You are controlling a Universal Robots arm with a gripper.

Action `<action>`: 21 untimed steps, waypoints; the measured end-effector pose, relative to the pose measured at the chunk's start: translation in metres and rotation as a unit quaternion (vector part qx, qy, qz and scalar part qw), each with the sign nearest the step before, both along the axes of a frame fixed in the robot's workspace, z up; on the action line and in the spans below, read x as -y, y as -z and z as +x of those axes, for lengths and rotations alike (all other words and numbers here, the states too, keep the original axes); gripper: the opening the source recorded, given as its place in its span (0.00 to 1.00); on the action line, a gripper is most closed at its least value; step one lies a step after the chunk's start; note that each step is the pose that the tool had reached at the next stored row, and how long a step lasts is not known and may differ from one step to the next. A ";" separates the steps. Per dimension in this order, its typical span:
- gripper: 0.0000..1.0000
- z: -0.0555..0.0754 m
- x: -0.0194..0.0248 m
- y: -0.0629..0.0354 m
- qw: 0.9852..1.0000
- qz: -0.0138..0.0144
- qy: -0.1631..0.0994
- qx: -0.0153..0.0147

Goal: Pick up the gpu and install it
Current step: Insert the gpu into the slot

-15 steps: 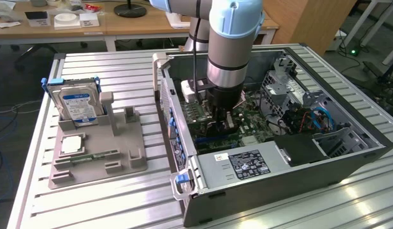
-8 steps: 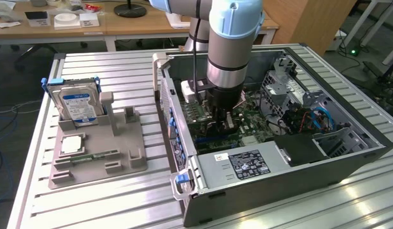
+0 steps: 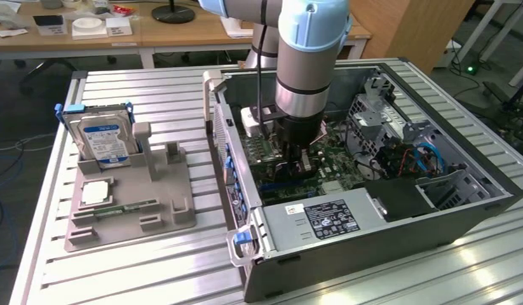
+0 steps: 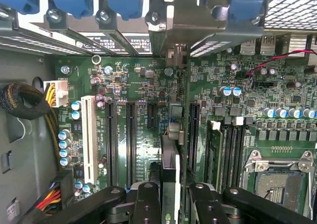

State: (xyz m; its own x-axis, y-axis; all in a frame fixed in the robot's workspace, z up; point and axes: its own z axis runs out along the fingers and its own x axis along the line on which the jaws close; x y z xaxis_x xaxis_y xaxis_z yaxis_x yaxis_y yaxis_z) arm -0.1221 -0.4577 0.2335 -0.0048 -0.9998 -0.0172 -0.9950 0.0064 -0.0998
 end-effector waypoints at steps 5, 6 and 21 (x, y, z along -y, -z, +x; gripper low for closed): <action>0.27 0.000 0.0000 0.0000 1.000 0.000 0.000 0.000; 0.27 0.000 0.0000 0.0000 1.000 0.000 0.000 0.000; 0.27 0.000 0.0001 0.0045 1.000 0.000 0.000 0.000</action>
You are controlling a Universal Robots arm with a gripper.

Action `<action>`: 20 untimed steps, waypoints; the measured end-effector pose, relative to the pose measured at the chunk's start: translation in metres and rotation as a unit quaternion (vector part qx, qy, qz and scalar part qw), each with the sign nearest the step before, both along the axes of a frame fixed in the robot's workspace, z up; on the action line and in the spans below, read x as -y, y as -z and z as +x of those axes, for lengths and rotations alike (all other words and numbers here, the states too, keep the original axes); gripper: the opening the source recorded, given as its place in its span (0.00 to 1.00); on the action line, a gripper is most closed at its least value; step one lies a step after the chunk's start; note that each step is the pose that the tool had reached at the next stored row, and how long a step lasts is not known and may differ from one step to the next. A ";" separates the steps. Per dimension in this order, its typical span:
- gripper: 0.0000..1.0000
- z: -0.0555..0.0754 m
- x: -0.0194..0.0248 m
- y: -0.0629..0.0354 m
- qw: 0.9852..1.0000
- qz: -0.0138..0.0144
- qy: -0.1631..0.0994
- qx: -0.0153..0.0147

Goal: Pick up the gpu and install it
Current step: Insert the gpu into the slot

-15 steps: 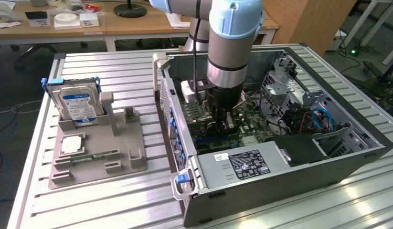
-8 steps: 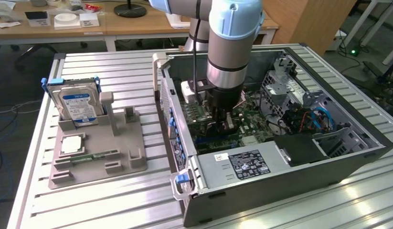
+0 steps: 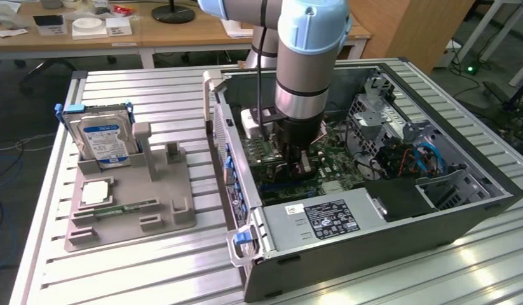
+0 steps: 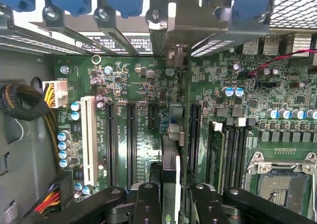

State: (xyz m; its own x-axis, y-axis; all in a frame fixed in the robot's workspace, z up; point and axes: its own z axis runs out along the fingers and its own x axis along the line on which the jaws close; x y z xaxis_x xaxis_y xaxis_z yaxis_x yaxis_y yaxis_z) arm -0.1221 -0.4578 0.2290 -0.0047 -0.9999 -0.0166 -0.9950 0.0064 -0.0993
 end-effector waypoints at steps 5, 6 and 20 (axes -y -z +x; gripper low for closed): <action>0.27 0.000 -0.0001 0.0004 1.000 0.000 0.000 0.000; 0.27 0.000 -0.0001 0.0004 1.000 0.000 0.000 0.000; 0.27 0.001 -0.0001 -0.0030 1.000 0.000 0.000 0.000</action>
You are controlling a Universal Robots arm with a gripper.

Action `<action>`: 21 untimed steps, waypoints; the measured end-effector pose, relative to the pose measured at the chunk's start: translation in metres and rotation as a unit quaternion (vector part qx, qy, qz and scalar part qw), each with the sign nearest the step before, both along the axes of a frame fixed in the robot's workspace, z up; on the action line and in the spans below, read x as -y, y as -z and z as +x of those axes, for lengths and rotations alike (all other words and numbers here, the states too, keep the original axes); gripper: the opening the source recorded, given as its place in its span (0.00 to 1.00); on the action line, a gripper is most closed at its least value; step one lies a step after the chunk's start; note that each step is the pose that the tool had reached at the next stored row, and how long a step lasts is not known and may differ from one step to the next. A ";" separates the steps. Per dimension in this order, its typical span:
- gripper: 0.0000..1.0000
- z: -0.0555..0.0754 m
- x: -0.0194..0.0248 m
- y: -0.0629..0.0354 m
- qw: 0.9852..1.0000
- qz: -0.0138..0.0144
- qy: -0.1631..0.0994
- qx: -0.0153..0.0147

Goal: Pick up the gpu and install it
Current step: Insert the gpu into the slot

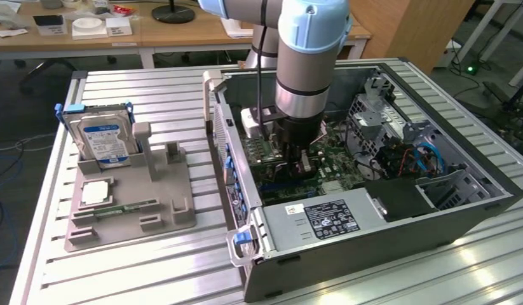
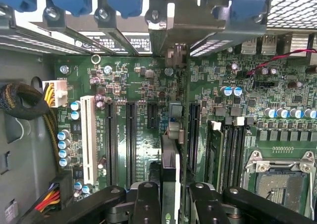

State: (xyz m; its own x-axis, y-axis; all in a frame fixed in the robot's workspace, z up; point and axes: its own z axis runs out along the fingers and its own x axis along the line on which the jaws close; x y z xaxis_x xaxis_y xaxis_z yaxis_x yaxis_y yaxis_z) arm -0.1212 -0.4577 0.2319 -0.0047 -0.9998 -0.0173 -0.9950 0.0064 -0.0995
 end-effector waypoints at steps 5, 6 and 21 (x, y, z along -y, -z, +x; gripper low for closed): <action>0.27 0.003 0.0000 0.0000 1.000 0.000 0.000 0.000; 0.27 0.003 0.0001 0.0000 1.000 0.000 0.000 0.000; 0.27 0.003 0.0000 0.0013 1.000 0.000 0.000 0.000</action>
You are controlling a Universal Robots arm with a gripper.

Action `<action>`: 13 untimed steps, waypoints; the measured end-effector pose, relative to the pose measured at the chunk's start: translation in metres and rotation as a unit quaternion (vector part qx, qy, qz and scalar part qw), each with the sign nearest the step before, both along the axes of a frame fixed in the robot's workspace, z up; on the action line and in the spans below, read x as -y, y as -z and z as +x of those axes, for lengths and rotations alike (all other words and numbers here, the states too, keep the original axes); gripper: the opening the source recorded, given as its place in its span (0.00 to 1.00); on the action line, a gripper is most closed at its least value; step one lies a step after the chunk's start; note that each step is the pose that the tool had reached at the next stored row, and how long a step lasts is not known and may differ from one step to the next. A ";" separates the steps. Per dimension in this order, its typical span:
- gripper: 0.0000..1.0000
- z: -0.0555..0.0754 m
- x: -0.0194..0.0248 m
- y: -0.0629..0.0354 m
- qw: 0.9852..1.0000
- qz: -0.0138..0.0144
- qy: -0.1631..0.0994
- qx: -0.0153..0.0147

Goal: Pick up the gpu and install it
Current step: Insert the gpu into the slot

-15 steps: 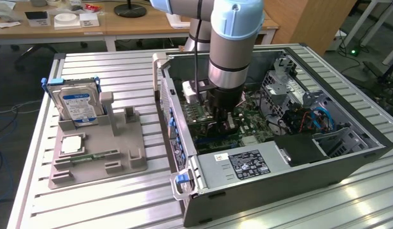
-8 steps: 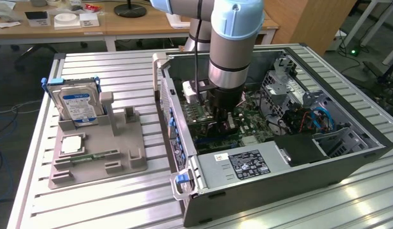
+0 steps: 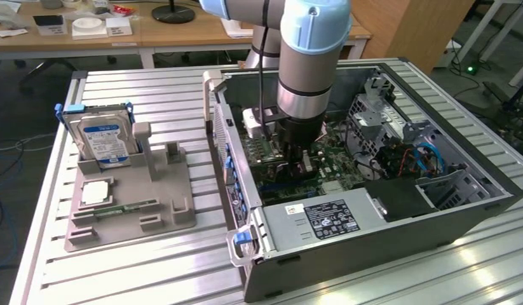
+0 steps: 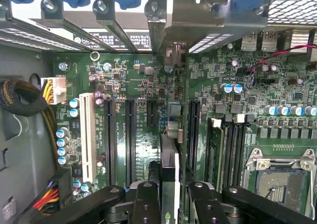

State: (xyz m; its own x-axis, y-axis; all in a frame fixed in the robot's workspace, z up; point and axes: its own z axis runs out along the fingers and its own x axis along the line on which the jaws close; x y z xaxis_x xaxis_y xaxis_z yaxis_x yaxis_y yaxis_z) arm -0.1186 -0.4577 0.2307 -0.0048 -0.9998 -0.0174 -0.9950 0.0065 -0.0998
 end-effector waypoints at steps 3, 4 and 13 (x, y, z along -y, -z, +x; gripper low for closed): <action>0.27 0.000 0.0000 0.0004 1.000 0.000 0.000 0.000; 0.27 0.000 0.0000 0.0005 1.000 0.000 0.000 0.000; 0.27 -0.001 0.0000 0.0024 1.000 0.000 0.000 0.000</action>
